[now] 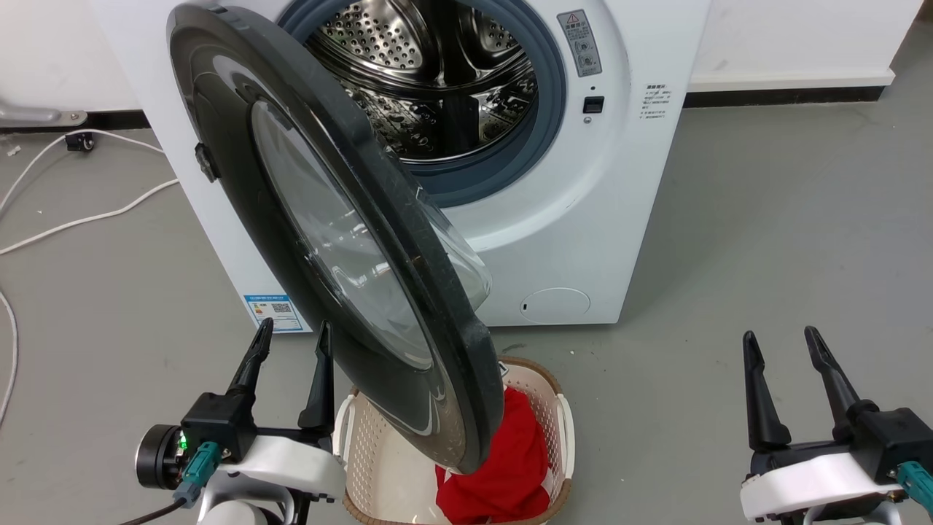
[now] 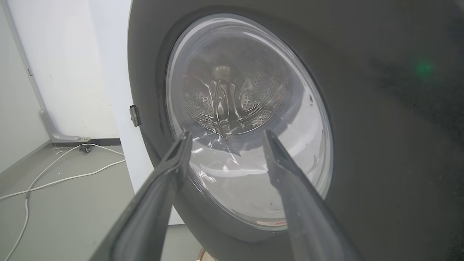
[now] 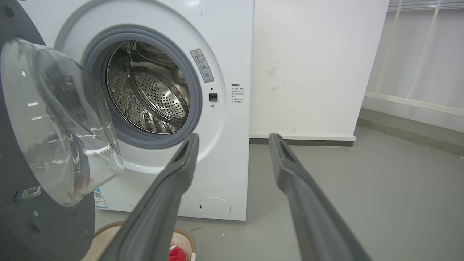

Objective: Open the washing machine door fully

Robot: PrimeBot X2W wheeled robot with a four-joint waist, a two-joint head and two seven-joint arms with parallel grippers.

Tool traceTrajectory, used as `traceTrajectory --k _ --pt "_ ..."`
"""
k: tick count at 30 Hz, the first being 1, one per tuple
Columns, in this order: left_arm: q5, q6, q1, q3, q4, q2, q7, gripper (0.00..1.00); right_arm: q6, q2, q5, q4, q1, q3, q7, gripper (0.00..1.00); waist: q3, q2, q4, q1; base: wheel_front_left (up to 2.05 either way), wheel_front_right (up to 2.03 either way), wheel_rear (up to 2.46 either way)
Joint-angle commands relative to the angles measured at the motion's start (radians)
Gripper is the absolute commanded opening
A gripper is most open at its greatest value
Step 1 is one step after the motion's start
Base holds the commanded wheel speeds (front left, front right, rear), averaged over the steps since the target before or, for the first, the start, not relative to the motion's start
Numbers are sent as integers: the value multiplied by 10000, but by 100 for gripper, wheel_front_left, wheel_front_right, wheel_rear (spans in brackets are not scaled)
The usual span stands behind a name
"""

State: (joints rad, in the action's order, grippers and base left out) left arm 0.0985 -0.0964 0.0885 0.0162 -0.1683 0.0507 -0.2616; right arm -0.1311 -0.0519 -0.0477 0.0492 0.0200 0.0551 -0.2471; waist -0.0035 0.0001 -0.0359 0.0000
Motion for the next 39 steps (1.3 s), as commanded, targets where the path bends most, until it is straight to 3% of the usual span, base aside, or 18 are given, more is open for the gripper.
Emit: traceTrajectory --k 1,2,3,4,14,26,27,32,39 --pt "-24 -6 40 -24 -22 -7 -48 100 7 33 2 38 -195 4 -66 100 -3 -1 7 0 0 0 0" --pt "-15 -14 42 -16 -38 -7 -48 83 7 33 -3 49 -202 4 -77 100 -4 -1 13 0 0 0 0" --pt "13 -34 29 6 -89 -7 -48 32 7 33 -12 66 -205 -2 -86 100 -8 -1 18 0 0 0 0" --pt "57 -63 11 41 -152 -9 -48 0 7 33 -17 78 -205 -9 -87 100 -9 -1 23 0 0 0 0" --pt "121 -102 255 -25 368 -7 -48 0 7 34 -67 124 -211 -51 -116 100 13 -1 83 0 0 0 0" --pt "-500 -177 2333 27 5049 75 -36 0 7 31 -117 151 -180 70 -119 100 -30 -1 219 0 0 0 0" --pt "-345 -234 2708 607 5608 51 -36 0 7 31 -104 163 -135 90 -84 100 -47 -1 184 0 0 0 0" --pt "22 -297 2973 1941 5831 38 99 0 7 31 -124 168 -77 82 -39 100 -62 -1 91 0 0 0 0" --pt "1135 -339 2418 4650 5887 114 1464 0 7 31 -169 152 32 127 39 100 -61 -1 -33 0 0 0 0"
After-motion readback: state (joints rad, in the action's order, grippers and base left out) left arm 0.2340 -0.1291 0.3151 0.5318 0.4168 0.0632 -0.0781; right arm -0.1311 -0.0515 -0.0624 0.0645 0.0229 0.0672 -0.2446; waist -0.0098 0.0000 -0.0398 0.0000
